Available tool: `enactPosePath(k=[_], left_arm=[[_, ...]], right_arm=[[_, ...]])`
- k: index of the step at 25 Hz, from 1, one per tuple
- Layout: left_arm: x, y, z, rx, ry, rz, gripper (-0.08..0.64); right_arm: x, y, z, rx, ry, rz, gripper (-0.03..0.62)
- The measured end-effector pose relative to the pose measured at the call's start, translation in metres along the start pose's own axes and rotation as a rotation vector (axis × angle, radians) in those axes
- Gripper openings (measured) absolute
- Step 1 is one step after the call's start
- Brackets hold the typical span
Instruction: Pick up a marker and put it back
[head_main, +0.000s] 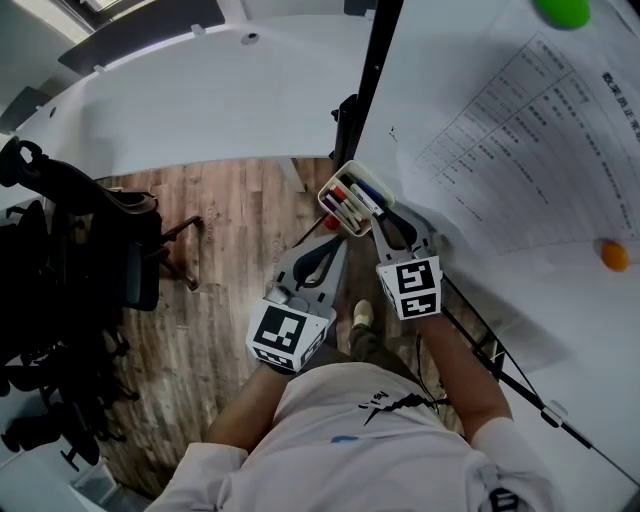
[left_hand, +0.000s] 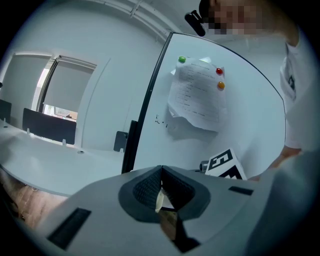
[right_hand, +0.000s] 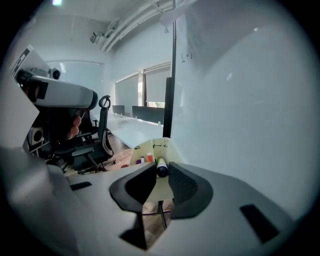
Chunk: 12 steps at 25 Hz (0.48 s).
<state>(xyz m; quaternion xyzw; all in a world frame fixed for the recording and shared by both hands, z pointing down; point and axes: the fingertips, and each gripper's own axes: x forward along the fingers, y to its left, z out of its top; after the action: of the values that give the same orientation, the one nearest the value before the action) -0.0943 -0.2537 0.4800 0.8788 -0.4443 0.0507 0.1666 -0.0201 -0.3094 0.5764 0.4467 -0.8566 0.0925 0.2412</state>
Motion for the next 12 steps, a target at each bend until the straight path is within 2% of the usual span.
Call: enactPosePath(k=[4, 12], left_arm=[[0.0, 0.0, 0.0, -0.003, 0.003, -0.002, 0.012], [-0.005, -0.011, 0.006, 0.004, -0.013, -0.004, 0.012]], right_arm=[[-0.003, 0.003, 0.001, -0.019, 0.006, -0.004, 0.077], [-0.032, -0.003, 0.02, 0.031, -0.069, -0.019, 0.075]])
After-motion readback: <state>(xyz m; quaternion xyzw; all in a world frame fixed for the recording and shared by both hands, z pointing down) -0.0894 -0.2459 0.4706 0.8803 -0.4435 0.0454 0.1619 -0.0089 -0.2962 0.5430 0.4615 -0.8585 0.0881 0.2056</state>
